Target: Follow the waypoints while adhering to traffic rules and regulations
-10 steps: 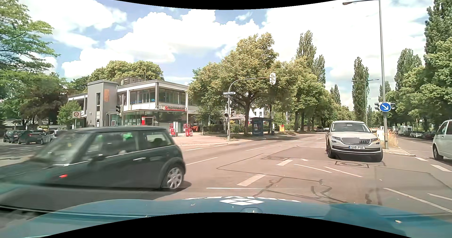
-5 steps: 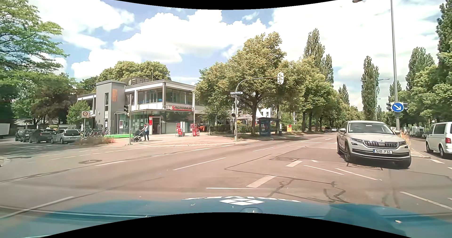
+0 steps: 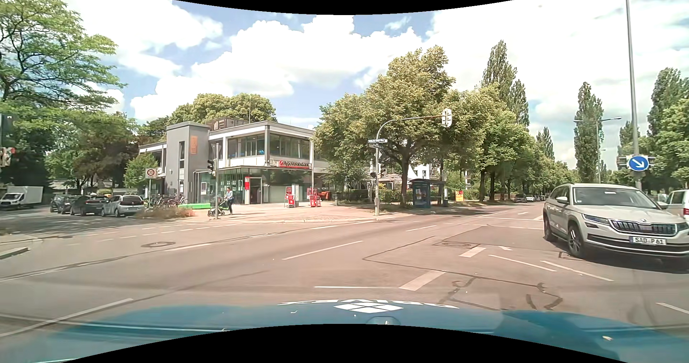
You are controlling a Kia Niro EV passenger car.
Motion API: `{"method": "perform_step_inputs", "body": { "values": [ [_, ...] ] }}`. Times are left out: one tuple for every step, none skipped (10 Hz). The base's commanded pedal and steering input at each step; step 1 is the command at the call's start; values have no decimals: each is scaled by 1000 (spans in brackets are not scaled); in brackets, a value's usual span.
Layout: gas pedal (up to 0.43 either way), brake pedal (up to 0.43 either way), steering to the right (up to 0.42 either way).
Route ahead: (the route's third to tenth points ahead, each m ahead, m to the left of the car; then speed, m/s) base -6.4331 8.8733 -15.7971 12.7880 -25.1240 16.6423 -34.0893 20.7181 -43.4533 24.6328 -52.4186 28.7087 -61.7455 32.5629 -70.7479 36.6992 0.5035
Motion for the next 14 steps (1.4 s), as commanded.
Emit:
{"method": "perform_step_inputs", "body": {
  "values": [
    [0,152,-963],
    [0,165,-963],
    [0,183,-963],
    [0,177,-963],
    [0,43,-963],
    [0,0,-963],
    [0,0,-963],
    [39,0,-963],
    [110,0,-963],
    [150,0,-963],
    [157,0,-964],
    [169,0,-964],
    [177,0,-964],
    [189,0,-964]
  ]
}}
